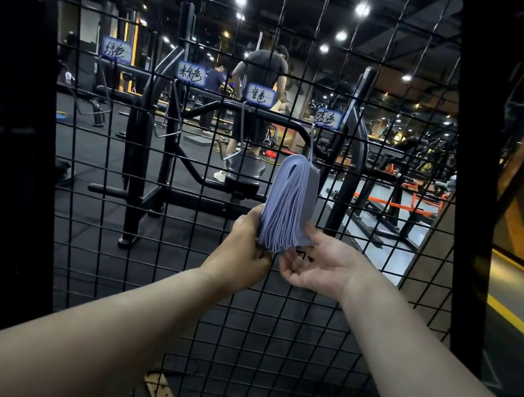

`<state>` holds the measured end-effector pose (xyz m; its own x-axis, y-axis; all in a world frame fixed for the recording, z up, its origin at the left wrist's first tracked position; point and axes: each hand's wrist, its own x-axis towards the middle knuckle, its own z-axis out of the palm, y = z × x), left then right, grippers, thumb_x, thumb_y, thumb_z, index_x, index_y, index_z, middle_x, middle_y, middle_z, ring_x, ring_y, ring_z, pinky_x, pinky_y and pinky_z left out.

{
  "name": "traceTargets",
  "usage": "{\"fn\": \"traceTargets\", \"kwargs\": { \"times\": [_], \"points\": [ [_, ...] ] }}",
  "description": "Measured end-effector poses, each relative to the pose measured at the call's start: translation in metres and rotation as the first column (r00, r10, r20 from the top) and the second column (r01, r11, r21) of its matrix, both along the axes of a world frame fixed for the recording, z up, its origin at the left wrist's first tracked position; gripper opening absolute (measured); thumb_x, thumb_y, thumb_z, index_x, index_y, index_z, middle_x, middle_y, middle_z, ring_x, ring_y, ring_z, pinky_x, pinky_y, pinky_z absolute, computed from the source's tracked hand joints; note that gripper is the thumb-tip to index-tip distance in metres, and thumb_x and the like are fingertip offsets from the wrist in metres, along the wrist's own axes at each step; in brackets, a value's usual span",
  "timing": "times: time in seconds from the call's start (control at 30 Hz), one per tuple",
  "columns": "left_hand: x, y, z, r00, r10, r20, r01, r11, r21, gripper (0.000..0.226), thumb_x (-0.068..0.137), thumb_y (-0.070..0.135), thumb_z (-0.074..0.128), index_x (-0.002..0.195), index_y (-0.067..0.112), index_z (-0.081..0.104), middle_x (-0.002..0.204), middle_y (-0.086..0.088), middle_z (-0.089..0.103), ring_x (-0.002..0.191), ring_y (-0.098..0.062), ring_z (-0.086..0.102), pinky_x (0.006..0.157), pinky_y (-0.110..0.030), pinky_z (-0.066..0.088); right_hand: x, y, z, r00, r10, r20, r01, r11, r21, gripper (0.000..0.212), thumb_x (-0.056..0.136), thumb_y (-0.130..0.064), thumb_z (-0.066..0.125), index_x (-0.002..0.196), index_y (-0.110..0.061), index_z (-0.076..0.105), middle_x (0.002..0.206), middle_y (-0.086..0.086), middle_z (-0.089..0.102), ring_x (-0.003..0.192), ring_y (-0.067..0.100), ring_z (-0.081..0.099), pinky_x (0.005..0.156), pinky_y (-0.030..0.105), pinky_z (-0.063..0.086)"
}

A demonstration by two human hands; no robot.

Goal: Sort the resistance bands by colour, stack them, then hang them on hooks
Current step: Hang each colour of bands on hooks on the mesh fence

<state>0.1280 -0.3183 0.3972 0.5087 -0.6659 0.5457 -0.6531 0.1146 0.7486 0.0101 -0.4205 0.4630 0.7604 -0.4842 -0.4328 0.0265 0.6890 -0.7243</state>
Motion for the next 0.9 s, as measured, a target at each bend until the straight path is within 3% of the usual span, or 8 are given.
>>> {"fn": "traceTargets", "kwargs": {
  "times": [0.17, 0.3, 0.4, 0.57, 0.67, 0.8, 0.9],
  "points": [
    [-0.001, 0.0005, 0.0023, 1.0, 0.012, -0.02, -0.012, 1.0, 0.017, 0.076, 0.079, 0.008, 0.057, 0.142, 0.042, 0.03, 0.126, 0.003, 0.042, 0.112, -0.01, 0.049, 0.101, -0.037, 0.046, 0.0016, 0.0007, 0.0021, 0.996, -0.072, 0.055, 0.069, 0.996, 0.055, 0.029, 0.087, -0.02, 0.073, 0.102, 0.002, 0.061, 0.11, 0.017, 0.058, 0.098, 0.027, 0.058, 0.074, 0.044, 0.052],
    [0.0007, -0.0004, 0.003, 0.999, 0.037, -0.024, -0.036, 0.998, 0.046, 0.076, 0.08, 0.005, 0.055, 0.142, 0.041, 0.029, 0.127, 0.002, 0.042, 0.113, -0.014, 0.049, 0.103, -0.043, 0.045, 0.0065, 0.0004, -0.0002, 0.993, -0.093, 0.066, 0.091, 0.995, 0.042, 0.029, 0.088, -0.017, 0.072, 0.106, 0.003, 0.061, 0.112, 0.019, 0.06, 0.099, 0.029, 0.059, 0.073, 0.042, 0.055],
    [0.0004, 0.0012, 0.0023, 0.999, 0.044, -0.003, -0.044, 0.998, 0.052, 0.076, 0.08, 0.001, 0.051, 0.142, 0.04, 0.031, 0.127, 0.002, 0.043, 0.113, -0.011, 0.046, 0.105, -0.039, 0.044, 0.0057, -0.0024, -0.002, 0.994, -0.097, 0.049, 0.094, 0.994, 0.047, 0.035, 0.088, -0.02, 0.072, 0.111, 0.003, 0.06, 0.116, 0.02, 0.058, 0.097, 0.028, 0.061, 0.069, 0.038, 0.054],
    [-0.0014, 0.0036, 0.0024, 0.999, -0.001, -0.045, 0.003, 0.999, 0.04, 0.077, 0.078, 0.004, 0.055, 0.14, 0.044, 0.032, 0.127, 0.003, 0.044, 0.115, -0.009, 0.049, 0.104, -0.037, 0.045, -0.0013, 0.0018, -0.0033, 0.999, 0.045, -0.03, -0.044, 0.999, 0.014, 0.035, 0.08, -0.035, 0.078, 0.098, -0.006, 0.067, 0.105, 0.016, 0.058, 0.098, 0.026, 0.057, 0.079, 0.038, 0.052],
    [-0.0025, 0.0032, 0.0014, 0.997, -0.019, -0.077, 0.021, 0.999, 0.032, 0.08, 0.075, 0.012, 0.056, 0.143, 0.043, 0.029, 0.127, 0.0, 0.046, 0.109, -0.01, 0.054, 0.097, -0.036, 0.051, -0.0016, 0.0035, -0.0058, 1.0, -0.012, 0.007, 0.012, 0.999, 0.047, 0.031, 0.081, -0.03, 0.077, 0.096, -0.005, 0.067, 0.11, 0.015, 0.059, 0.094, 0.024, 0.058, 0.072, 0.035, 0.051],
    [-0.0044, 0.0047, 0.0016, 0.99, -0.045, -0.134, 0.049, 0.999, 0.022, 0.08, 0.079, 0.005, 0.053, 0.145, 0.042, 0.028, 0.125, -0.002, 0.048, 0.081, -0.005, 0.061, 0.069, -0.019, 0.05, 0.0023, 0.0027, -0.0055, 0.992, -0.103, 0.071, 0.096, 0.991, 0.091, 0.027, 0.088, -0.021, 0.071, 0.101, 0.001, 0.062, 0.109, 0.014, 0.06, 0.086, 0.02, 0.058, 0.069, 0.032, 0.051],
    [-0.0062, 0.0079, 0.0056, 0.992, -0.02, -0.128, 0.021, 1.0, 0.007, 0.075, 0.081, 0.001, 0.054, 0.141, 0.041, 0.033, 0.122, 0.005, 0.046, 0.093, -0.006, 0.058, 0.076, -0.016, 0.048, 0.0055, 0.0038, -0.0043, 0.992, -0.103, 0.074, 0.096, 0.991, 0.088, 0.023, 0.091, -0.019, 0.068, 0.101, 0.0, 0.061, 0.105, 0.014, 0.06, 0.083, 0.02, 0.059, 0.07, 0.032, 0.051]
  ]
}}
